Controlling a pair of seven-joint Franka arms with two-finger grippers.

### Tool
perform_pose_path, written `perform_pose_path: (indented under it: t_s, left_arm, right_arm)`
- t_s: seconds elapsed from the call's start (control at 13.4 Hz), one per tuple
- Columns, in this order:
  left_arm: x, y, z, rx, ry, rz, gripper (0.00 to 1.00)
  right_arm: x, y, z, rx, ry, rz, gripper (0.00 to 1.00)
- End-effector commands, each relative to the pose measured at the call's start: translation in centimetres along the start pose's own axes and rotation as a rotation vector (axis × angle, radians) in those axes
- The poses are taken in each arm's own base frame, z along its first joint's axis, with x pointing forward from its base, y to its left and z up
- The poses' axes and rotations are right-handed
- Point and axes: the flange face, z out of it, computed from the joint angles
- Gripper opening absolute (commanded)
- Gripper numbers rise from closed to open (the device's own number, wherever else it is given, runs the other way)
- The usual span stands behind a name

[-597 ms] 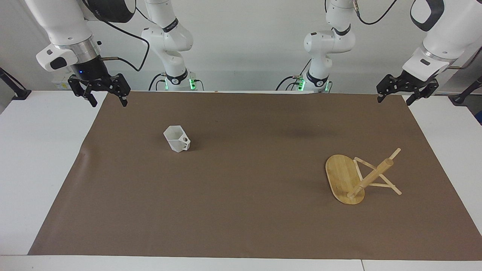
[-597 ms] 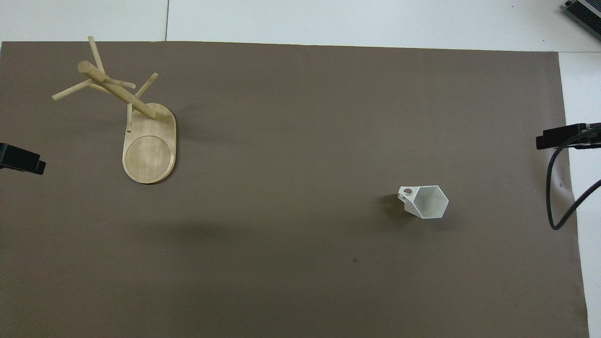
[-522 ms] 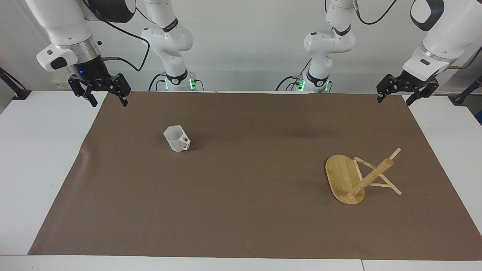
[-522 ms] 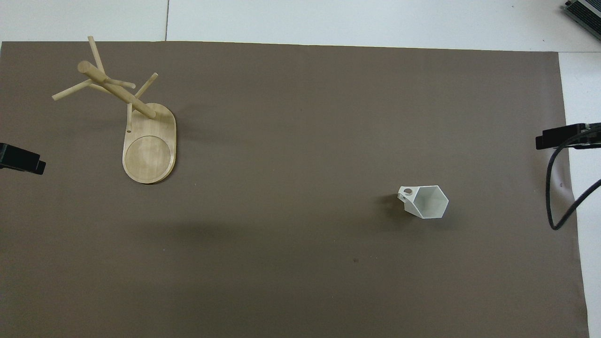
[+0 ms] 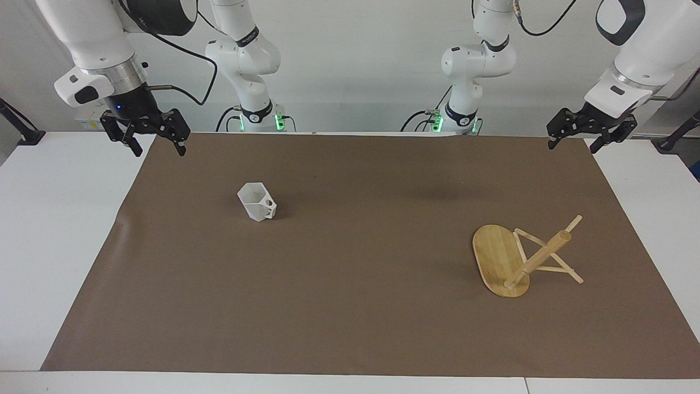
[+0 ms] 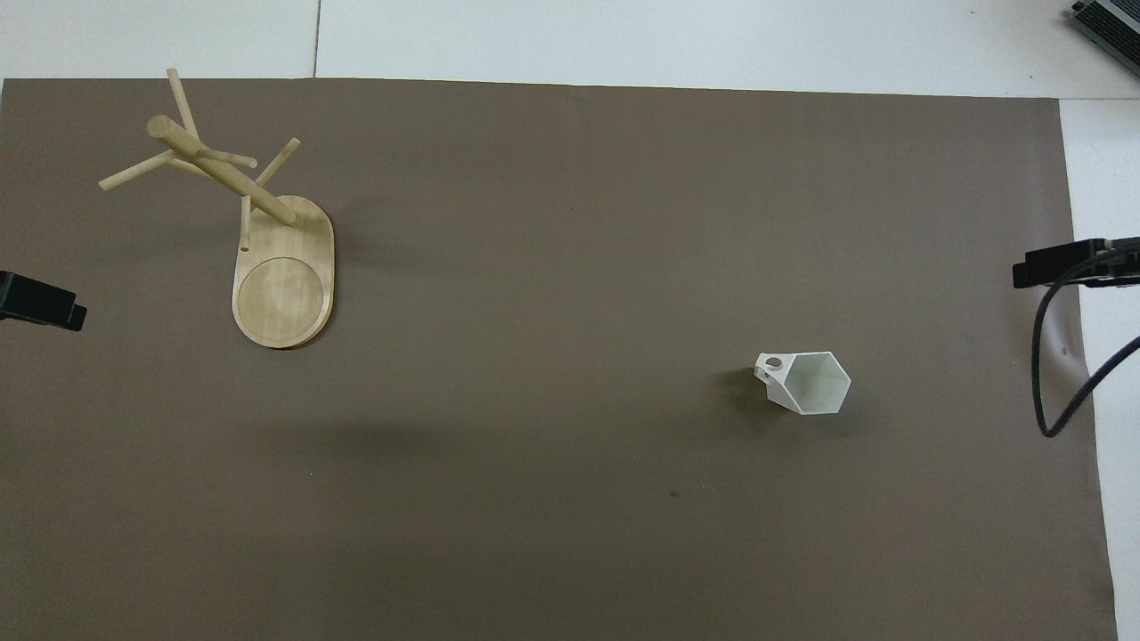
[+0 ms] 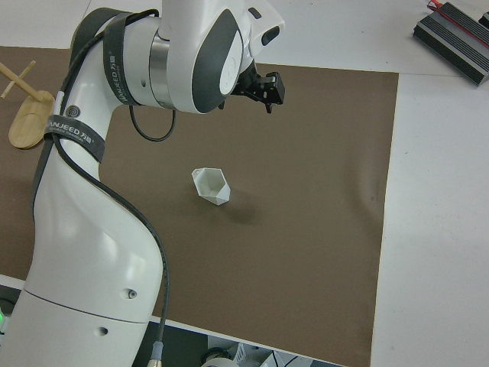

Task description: Hang cup on rack

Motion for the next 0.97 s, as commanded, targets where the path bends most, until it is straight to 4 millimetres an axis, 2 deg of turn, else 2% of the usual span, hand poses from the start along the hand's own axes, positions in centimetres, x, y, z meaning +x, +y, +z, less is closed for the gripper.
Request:
perform_pose_path:
  t_s: [0.0,0.07,0.22,0.3,0.67,0.9]
  left_arm:
    - [-0.5,0.0,0.0,0.018,-0.006,0.011,1.00]
    - [-0.5,0.0,0.0,0.018,-0.006,0.011,1.00]
    - [-0.5,0.0,0.0,0.018,-0.006,0.011,1.00]
    - [-0.5,0.0,0.0,0.018,-0.006,0.011,1.00]
    - [-0.5,0.0,0.0,0.018,-0.006,0.011,1.00]
    - [-0.5,0.0,0.0,0.018,-0.006,0.011,1.00]
  right_arm:
    - [-1.1,-0.1,0.7,-0.010,-0.001,-0.017,1.00]
    - [-1.0,-0.6,0.7,-0.011,0.011,-0.014,1.00]
    - [-0.8,-1.8,2.0,-0.004,0.033,0.002,1.00]
    - [-0.9,-2.1,3.2,-0.004,0.027,0.022,1.00]
    - [-0.4,-6.8,10.7,0.002,0.026,0.047,1.00]
    - [-0.6,-8.2,14.0,0.004,-0.021,0.068,1.00]
